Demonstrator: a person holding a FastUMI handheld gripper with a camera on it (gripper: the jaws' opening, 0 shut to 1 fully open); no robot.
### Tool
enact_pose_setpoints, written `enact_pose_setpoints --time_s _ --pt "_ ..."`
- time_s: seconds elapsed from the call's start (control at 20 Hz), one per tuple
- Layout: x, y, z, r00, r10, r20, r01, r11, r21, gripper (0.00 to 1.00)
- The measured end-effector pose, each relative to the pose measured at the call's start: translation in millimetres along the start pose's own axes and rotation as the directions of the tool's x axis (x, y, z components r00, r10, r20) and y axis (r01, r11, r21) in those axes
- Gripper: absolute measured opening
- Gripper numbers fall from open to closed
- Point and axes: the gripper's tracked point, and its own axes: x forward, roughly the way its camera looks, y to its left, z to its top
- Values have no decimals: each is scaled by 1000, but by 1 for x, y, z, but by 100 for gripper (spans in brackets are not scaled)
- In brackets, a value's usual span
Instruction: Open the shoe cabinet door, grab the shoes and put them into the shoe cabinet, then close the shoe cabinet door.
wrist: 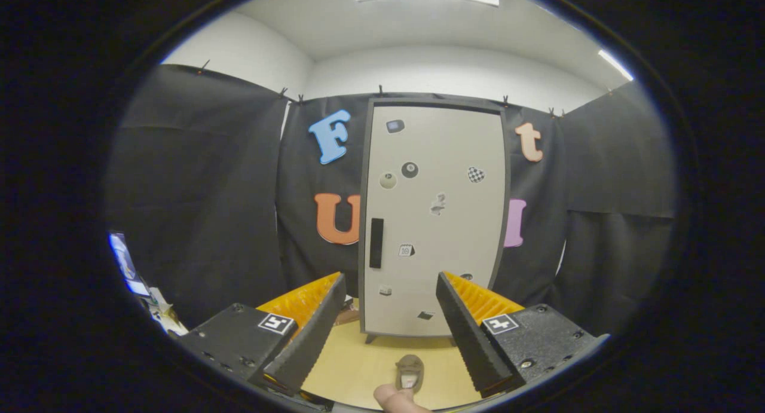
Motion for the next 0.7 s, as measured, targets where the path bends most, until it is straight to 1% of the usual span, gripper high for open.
enact_pose_setpoints --time_s 0.2,0.35,0.5,0.7 --pt "18 -6 -3 1000 -15 0 15 1000 15 99" --pt "46 -9 5 998 -28 55 24 997 70 99" --pt "89 -12 8 996 -44 78 37 995 94 99" --pt "158 -18 -6 997 -55 46 48 989 142 99"
